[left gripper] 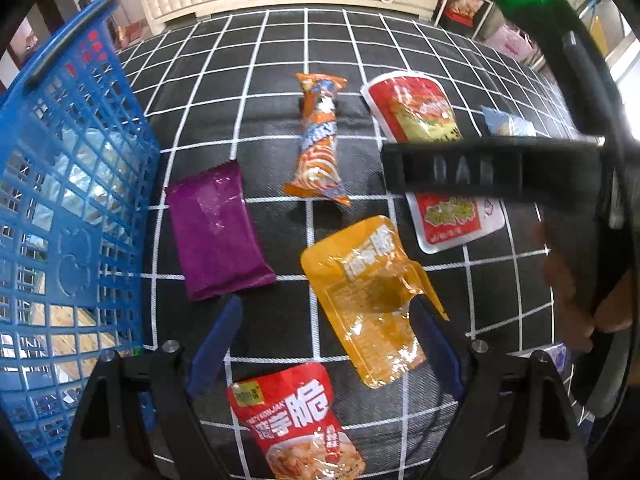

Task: Organize snacks
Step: 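Reach the right gripper to the red-and-yellow snack bag and grasp it, then grasp the orange pouch with the left gripper while the right lifts the red-and-yellow bag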

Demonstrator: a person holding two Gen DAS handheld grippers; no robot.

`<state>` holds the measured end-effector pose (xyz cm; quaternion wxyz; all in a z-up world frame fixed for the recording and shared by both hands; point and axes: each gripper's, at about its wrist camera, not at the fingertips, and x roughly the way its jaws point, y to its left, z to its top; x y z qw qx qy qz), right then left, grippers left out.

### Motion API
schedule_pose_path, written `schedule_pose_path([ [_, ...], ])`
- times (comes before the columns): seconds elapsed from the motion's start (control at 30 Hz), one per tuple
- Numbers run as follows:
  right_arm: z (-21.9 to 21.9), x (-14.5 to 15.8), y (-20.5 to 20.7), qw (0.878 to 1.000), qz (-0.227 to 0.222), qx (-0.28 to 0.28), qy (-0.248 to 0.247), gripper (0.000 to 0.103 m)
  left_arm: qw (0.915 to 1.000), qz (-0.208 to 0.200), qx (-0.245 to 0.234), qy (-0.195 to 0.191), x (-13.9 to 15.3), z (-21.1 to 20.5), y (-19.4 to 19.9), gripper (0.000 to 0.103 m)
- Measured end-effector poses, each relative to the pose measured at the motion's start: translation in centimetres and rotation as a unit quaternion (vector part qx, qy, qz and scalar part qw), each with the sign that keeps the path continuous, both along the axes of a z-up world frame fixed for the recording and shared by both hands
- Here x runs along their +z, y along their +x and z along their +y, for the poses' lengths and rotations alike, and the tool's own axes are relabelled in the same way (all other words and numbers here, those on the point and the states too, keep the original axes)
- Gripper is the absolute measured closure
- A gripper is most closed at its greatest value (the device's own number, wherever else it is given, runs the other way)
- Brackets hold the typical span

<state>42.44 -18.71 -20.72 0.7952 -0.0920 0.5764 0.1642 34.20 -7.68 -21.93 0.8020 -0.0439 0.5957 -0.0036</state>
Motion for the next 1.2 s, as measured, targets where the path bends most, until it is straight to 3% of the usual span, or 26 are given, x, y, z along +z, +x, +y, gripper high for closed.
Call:
schedule_pose_path([
  [0.13, 0.1, 0.1, -2.2, 0.999, -0.038, 0.004, -0.021, 0.022, 0.9999, 0.012, -0.003, -0.012, -0.5, 0.6, -0.3, 0.019],
  [0.2, -0.4, 0.5, -2.7, 0.999, -0.043, 0.003, -0.019, 0.041, 0.9998, 0.013, -0.004, -0.012, -1.1, 0.9, -0.8, 0.019],
  [0.3, -0.6, 0.8, -3.6, 0.999, -0.045, 0.011, -0.018, 0.047, 0.9997, 0.018, -0.003, -0.013, -1.3, 0.8, -1.6, 0.019],
  [0.43, -0.2, 1.0, -4.0, 0.999, -0.038, 0.017, -0.001, 0.051, 0.9996, 0.020, 0.001, -0.021, -0.7, 0.8, -3.1, 0.019],
  [0.53, -1.5, 2.0, -4.1, 0.999, -0.034, 0.005, 0.033, 0.051, 0.9996, 0.019, 0.007, -0.019, 0.3, 0.8, -4.1, 0.019],
  [0.73, -4.5, 5.6, -5.7, 0.997, -0.057, -0.019, 0.055, 0.051, 0.9990, 0.013, 0.035, -0.026, 1.8, 0.9, -4.7, 0.019],
  [0.87, -7.1, 6.4, -6.5, 0.995, -0.057, -0.041, 0.072, 0.051, 0.9985, 0.012, 0.048, -0.024, 2.1, 0.3, -4.1, 0.019],
  [1.2, -10.3, 5.7, -7.1, 0.993, -0.047, -0.057, 0.089, 0.051, 0.9971, 0.036, 0.066, 0.010, -1.3, -1.6, 0.6, 0.019],
])
